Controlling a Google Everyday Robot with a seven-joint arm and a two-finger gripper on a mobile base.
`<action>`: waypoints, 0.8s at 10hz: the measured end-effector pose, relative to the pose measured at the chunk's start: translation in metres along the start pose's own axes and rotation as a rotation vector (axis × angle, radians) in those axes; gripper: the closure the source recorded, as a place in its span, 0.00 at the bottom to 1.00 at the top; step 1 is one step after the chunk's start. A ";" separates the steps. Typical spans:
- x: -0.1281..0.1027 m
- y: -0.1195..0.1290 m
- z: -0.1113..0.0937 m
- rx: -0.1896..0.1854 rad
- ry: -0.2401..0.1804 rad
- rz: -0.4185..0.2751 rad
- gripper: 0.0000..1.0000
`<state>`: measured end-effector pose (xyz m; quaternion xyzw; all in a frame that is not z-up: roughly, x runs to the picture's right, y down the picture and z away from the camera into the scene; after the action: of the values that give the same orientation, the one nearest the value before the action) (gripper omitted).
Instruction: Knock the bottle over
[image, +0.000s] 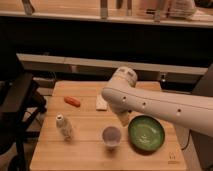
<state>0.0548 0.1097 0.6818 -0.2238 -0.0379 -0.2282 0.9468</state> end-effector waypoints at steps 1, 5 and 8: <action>-0.011 -0.005 0.000 0.003 -0.006 -0.019 0.20; -0.034 -0.012 0.003 0.009 -0.021 -0.079 0.20; -0.055 -0.020 0.006 0.021 -0.048 -0.128 0.20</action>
<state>-0.0031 0.1193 0.6853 -0.2166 -0.0770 -0.2826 0.9313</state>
